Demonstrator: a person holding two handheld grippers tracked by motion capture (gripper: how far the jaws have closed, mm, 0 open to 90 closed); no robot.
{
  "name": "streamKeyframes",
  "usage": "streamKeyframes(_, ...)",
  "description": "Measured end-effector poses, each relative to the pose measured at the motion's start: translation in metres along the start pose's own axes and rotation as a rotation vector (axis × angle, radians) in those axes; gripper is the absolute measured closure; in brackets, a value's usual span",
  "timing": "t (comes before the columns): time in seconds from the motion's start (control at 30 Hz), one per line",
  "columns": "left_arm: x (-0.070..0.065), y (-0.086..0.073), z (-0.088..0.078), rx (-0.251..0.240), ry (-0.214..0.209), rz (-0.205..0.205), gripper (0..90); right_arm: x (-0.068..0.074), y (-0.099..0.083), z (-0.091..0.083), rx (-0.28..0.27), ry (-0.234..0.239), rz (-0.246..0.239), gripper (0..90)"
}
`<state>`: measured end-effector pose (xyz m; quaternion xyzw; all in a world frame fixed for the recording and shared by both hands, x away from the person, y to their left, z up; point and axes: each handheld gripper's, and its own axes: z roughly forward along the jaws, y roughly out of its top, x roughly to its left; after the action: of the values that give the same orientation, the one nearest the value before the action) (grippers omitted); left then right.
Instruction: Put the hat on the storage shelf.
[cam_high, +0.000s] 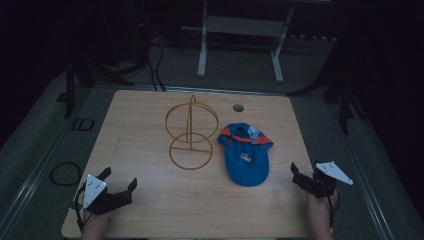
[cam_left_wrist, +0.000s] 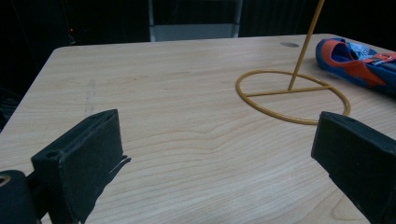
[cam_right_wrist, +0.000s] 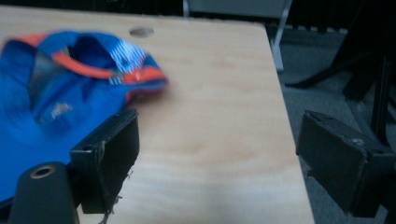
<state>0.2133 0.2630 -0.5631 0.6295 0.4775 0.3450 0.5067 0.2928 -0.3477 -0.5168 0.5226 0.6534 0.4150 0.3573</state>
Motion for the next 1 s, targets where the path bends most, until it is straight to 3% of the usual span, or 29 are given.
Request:
streamKeyframes(0.03, 0.000, 0.000, 0.000, -0.004, -0.003, -0.009, 2.5, 0.003, 0.012, 0.004, 0.012, 0.006, -0.025, 13.1)
streamKeyframes(0.07, 0.000, 0.000, 0.000, -0.009, -0.014, -0.018, 2.5, 0.006, 0.020, 0.008, 0.017, 0.041, -0.045, 13.2)
streamKeyframes(0.1, 0.000, 0.000, 0.000, -0.009, -0.026, -0.027, 2.5, 0.006, 0.020, 0.008, 0.017, 0.041, -0.045, 13.2)
streamKeyframes(0.2, 0.000, -0.001, 0.002, 0.014, -0.042, -0.023, 2.5, 0.010, 0.036, 0.022, 0.040, 0.179, -0.020, 13.9)
streamKeyframes(0.27, -0.002, -0.001, 0.003, 0.011, -0.055, -0.025, 2.5, 0.013, 0.038, 0.025, 0.025, 0.185, -0.030, 13.9)
streamKeyframes(0.33, -0.003, -0.001, 0.004, 0.015, -0.062, -0.021, 2.5, 0.020, 0.042, 0.034, 0.033, 0.198, -0.072, 13.9)
streamKeyframes(0.43, -0.005, -0.002, 0.005, 0.034, -0.061, 0.017, 2.5, 0.027, 0.048, 0.045, 0.045, 0.219, -0.097, 14.3)
streamKeyframes(0.6, -0.007, -0.002, 0.006, 0.023, -0.095, 0.014, 2.5, 0.031, 0.060, 0.064, 0.053, 0.310, -0.077, 19.0)
streamKeyframes(0.67, -0.008, -0.003, 0.006, 0.017, -0.106, 0.007, 2.5, 0.034, 0.067, 0.074, 0.066, 0.330, -0.099, 21.8)
streamKeyframes(0.77, -0.008, -0.003, 0.006, 0.019, -0.115, 0.003, 2.5, 0.036, 0.070, 0.079, 0.070, 0.334, -0.109, 21.9)
streamKeyframes(0.97, -0.009, -0.003, 0.007, 0.044, -0.099, 0.040, 2.5, 0.036, 0.078, 0.098, 0.092, 0.347, -0.096, 21.8)
streamKeyframes(1.0, -0.009, -0.003, 0.007, 0.042, -0.098, 0.045, 2.5, 0.035, 0.081, 0.108, 0.105, 0.356, -0.102, 21.9)
